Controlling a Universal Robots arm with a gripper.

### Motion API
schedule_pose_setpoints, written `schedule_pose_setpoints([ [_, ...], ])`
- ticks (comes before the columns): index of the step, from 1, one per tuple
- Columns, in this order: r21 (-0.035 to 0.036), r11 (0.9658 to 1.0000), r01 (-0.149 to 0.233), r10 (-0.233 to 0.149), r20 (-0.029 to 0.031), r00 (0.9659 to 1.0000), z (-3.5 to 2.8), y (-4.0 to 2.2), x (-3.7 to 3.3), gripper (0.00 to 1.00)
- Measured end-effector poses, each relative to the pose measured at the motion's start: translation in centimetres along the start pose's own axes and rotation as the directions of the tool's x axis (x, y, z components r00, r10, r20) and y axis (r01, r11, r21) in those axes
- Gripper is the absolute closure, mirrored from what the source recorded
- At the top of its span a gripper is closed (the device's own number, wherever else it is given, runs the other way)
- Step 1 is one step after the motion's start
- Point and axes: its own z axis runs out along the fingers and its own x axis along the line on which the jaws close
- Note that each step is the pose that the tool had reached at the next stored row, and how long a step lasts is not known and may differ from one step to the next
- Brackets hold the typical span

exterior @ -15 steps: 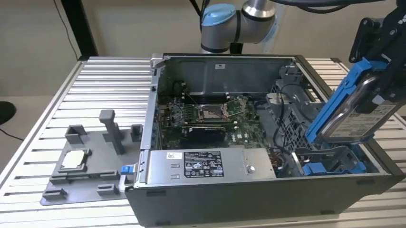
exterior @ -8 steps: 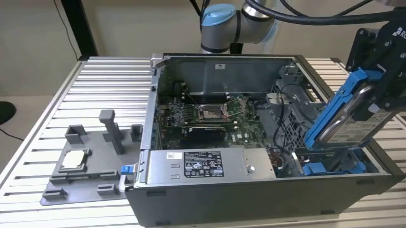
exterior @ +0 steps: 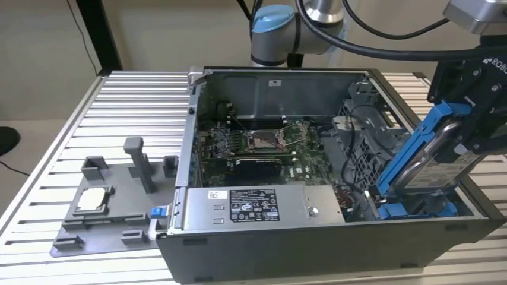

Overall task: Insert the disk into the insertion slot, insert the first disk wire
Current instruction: 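Insert the disk into the insertion slot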

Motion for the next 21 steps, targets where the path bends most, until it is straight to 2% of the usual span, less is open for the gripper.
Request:
schedule_pose_setpoints([
  [6, 0.0, 1.0, 0.001, -0.001, 0.0047, 1.0, 0.85, -0.03, 0.1, 1.0],
  [13, 0.0001, 1.0, 0.001, -0.001, 0.0088, 1.0, 1.41, 0.06, 0.14, 1.0],
  [14, 0.0, 1.0, 0.001, -0.001, 0.0102, 0.9999, 1.42, 0.09, 0.14, 1.0],
  [16, -0.0001, 1.0, 0.001, -0.001, 0.0171, 0.9999, 1.42, 0.1, 0.15, 1.0],
  [21, 0.0001, 1.0, 0.002, -0.002, 0.0248, 0.9997, 1.27, 0.14, 0.12, 1.0],
])
